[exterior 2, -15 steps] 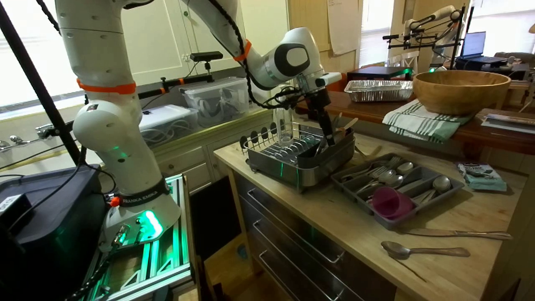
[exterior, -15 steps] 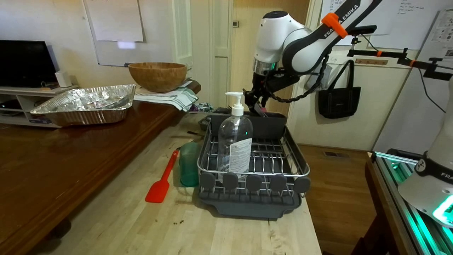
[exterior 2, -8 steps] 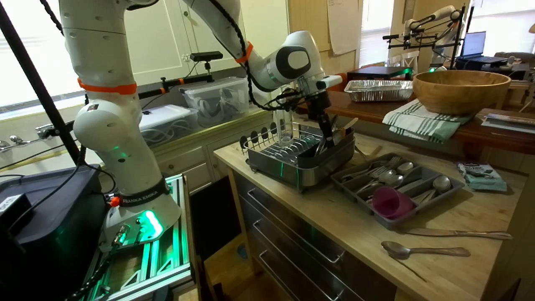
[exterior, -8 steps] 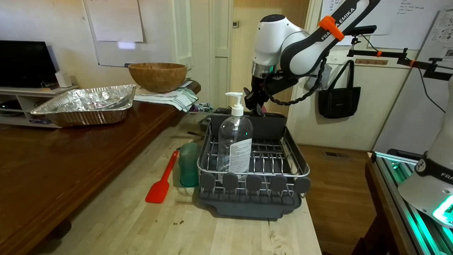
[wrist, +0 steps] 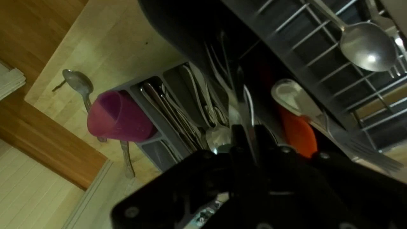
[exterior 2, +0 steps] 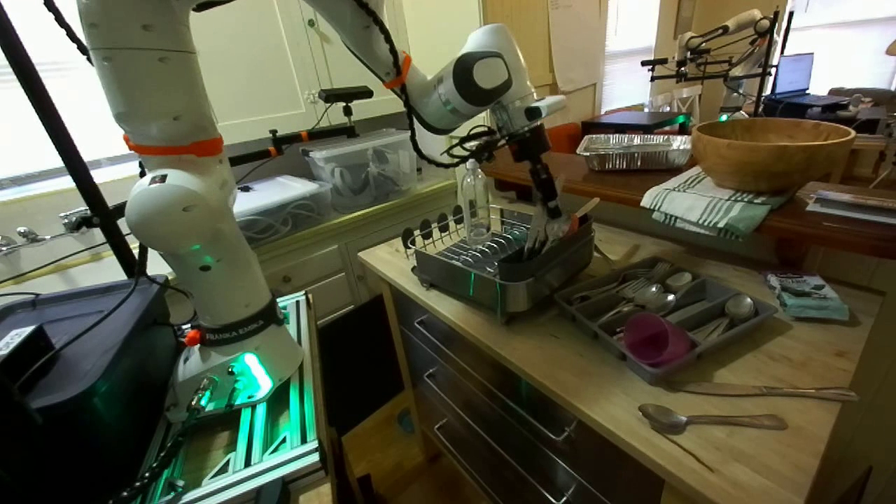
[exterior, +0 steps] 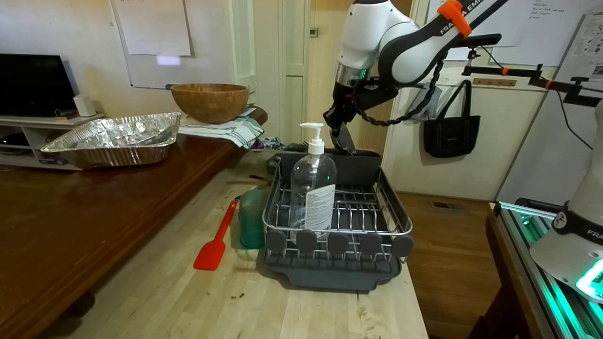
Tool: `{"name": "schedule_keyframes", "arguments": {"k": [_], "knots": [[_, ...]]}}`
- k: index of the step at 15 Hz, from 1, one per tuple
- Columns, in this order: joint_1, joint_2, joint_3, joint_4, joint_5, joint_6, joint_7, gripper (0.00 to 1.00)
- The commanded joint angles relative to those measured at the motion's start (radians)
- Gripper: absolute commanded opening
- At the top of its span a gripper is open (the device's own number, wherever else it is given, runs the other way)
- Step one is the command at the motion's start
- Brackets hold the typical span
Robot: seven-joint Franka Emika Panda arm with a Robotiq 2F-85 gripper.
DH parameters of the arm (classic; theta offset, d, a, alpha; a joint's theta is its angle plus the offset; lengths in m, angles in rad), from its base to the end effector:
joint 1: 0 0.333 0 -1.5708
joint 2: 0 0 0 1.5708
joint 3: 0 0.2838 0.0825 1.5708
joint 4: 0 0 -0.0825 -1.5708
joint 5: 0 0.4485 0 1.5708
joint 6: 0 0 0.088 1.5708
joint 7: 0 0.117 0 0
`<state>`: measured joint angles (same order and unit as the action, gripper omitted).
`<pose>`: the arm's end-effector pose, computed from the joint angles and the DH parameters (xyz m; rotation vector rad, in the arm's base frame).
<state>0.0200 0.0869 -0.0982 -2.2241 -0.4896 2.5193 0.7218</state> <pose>0.6019 -0.0459 0.2707 2.7940 -0.6063 0.4295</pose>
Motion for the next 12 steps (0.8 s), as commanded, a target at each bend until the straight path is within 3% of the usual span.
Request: {"name": "schedule_keyframes", "arguments": {"k": [1, 12], "knots": [[0.000, -0.112, 0.020, -0.007, -0.020, -0.064, 0.002, 0.00], [-0.076, -0.202, 0.056, 0.063, -0.002, -0.097, -0.027, 0.01]]}}
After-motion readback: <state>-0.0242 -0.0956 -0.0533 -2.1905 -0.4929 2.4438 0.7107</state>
